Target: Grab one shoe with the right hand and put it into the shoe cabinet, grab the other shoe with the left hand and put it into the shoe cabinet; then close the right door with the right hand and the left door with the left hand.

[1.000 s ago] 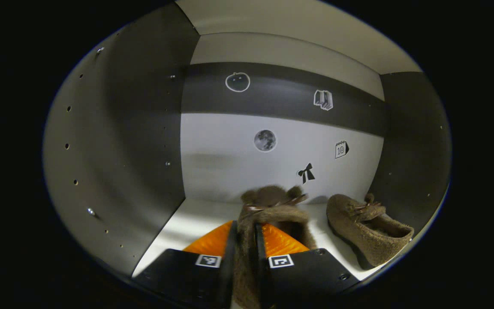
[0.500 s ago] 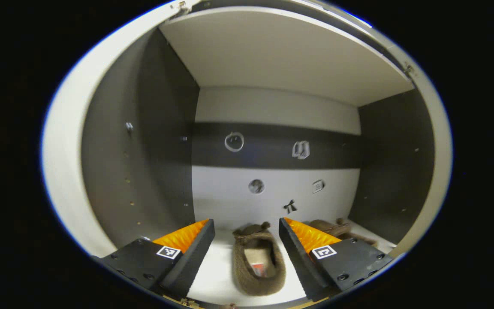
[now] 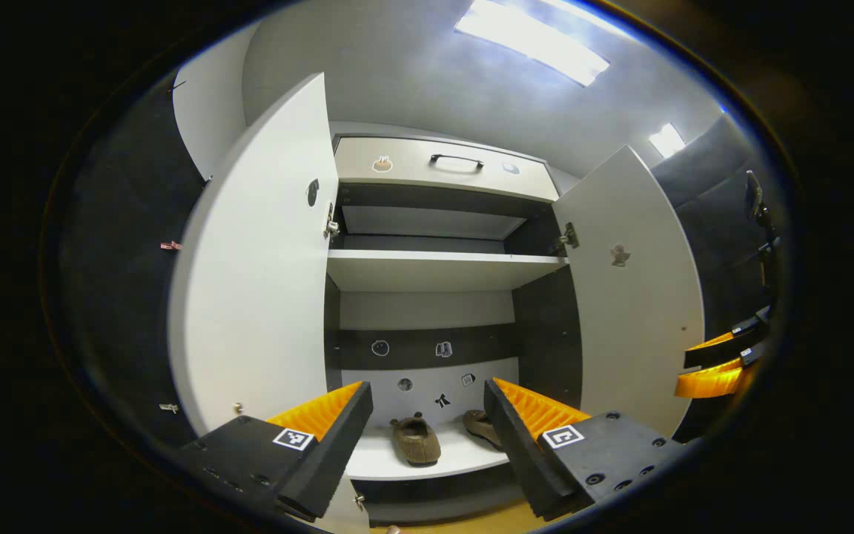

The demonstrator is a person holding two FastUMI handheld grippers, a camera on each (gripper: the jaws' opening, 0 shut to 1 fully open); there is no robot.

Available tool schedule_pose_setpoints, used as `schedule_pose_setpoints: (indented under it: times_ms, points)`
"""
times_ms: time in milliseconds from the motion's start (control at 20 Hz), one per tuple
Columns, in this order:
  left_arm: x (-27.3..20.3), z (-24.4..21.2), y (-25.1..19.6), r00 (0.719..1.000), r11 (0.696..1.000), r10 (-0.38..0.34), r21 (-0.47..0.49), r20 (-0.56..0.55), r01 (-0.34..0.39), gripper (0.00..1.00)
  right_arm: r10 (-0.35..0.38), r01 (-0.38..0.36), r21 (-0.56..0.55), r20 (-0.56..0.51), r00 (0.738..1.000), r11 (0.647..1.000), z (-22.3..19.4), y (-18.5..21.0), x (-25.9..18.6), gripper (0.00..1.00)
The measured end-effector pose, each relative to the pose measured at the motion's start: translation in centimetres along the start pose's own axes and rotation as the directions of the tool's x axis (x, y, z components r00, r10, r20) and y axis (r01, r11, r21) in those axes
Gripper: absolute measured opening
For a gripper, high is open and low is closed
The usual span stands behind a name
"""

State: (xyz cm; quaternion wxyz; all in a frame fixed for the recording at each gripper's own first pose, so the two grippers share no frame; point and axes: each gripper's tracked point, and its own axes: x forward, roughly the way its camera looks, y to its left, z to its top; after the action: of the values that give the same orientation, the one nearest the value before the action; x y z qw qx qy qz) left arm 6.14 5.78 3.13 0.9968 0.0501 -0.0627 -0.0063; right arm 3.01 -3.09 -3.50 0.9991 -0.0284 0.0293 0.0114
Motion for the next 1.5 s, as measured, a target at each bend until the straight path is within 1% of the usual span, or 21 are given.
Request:
schedule_pose_setpoints:
  times_ms: [150,200,250,300,450,550,650,850,950,1050,1150,1250,1350,1500]
  points:
    - [-4.5,0.6,-0.1,0.998,0.999,-0.041,-0.014,-0.04,0.04,0.95,-0.039,0.039,-0.009,0.007,0.999,0.999,0.5,-1.3,-1.9,0.98]
    - [-5.6,0.8,0.1,0.998,0.999,-0.047,-0.014,-0.046,0.047,0.96,-0.069,0.069,-0.007,0.006,0.998,0.998,0.7,-2.6,-2.6,0.98]
    - [-6.6,1.0,0.6,0.998,0.999,-0.044,-0.016,-0.052,0.043,0.96,-0.106,0.106,-0.011,0.003,0.994,0.994,0.8,-4.1,-3.4,0.94]
    - [-7.5,1.2,1.1,0.998,0.999,-0.037,-0.019,-0.049,0.036,0.96,-0.147,0.147,-0.021,0.005,0.989,0.989,1.0,-5.8,-4.0,0.98]
    - [-9.5,1.9,3.4,0.999,0.999,0.016,-0.045,-0.037,-0.018,0.96,-0.259,0.259,-0.038,0.024,0.966,0.965,1.6,-11.1,-5.9,0.97]
    - [-10.3,2.6,4.8,0.998,0.996,0.053,-0.075,-0.029,-0.055,0.96,-0.295,0.295,-0.041,0.019,0.955,0.954,1.1,-13.9,-6.2,0.97]
    - [-10.7,3.1,5.5,0.996,0.994,0.085,-0.071,-0.024,-0.086,0.97,-0.303,0.302,-0.056,-0.005,0.953,0.952,0.0,-16.3,-5.3,0.98]
    - [-11.6,3.9,6.1,0.988,0.988,0.153,-0.012,-0.031,-0.154,0.95,-0.266,0.266,-0.051,-0.007,0.964,0.963,-0.3,-18.7,-2.7,0.97]
    - [-12.0,4.6,5.9,0.984,0.984,0.177,-0.014,-0.03,-0.178,0.95,-0.219,0.219,-0.03,-0.019,0.975,0.975,-0.7,-19.0,-1.6,0.97]
    - [-12.1,4.7,5.6,0.979,0.978,0.203,-0.034,-0.029,-0.204,0.96,-0.144,0.145,0.006,-0.046,0.988,0.989,-1.5,-18.2,-0.6,0.98]
    - [-12.2,4.5,5.4,0.972,0.971,0.232,-0.052,-0.032,-0.234,0.96,-0.086,0.088,0.03,-0.053,0.995,0.996,-1.8,-17.4,0.0,0.96]
    - [-12.3,4.0,5.1,0.966,0.964,0.254,-0.074,-0.047,-0.257,0.95,-0.054,0.056,0.045,-0.057,0.997,0.997,-1.9,-16.8,0.2,0.95]
    - [-12.5,3.5,5.5,0.959,0.957,0.277,-0.075,-0.063,-0.281,0.96,-0.031,0.034,0.045,-0.055,0.998,0.998,-1.8,-15.8,0.5,0.95]
    - [-12.7,3.6,6.3,0.957,0.957,0.28,-0.059,-0.074,-0.284,0.95,0.005,-0.002,0.052,-0.06,0.998,0.999,-1.9,-13.1,1.4,0.95]
